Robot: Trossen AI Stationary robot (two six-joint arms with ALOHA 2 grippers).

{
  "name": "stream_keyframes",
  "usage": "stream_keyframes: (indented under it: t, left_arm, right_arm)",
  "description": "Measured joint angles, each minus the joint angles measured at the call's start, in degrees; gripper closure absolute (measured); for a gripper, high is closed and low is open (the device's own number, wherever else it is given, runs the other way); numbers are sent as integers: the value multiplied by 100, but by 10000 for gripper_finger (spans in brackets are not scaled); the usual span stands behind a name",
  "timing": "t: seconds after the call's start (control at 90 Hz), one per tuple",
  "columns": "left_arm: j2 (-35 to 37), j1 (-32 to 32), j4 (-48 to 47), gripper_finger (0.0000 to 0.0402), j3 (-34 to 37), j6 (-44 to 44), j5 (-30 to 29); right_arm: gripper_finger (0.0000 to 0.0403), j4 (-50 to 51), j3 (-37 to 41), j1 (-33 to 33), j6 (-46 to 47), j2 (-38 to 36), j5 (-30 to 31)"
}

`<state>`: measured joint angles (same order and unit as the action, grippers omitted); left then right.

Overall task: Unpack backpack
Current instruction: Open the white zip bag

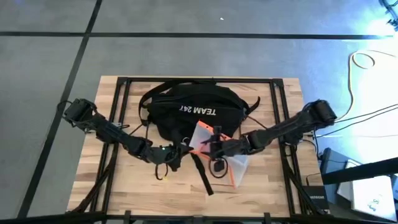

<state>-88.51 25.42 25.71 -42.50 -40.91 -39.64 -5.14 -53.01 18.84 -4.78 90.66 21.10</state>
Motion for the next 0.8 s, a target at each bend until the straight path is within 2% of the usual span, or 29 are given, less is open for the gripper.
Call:
stream_keyframes:
  t: [0.156, 0.256, 0.589, 0.8]
  left_arm:
    - [0, -6, -15, 401, 0, 0, -20]
    - [0, -3, -18, 401, 0, 27, -17]
    - [0, -1, -106, 401, 0, 117, -5]
    - [0, -1, -111, 401, -2, 118, 5]
  right_arm:
    - [233, -154, 0, -84, -31, 176, 39]
    - [251, -329, 4, -82, -248, 187, 112]
    - [391, -384, 4, -88, -442, 176, 182]
    - [396, -381, 4, -88, -246, 174, 133]
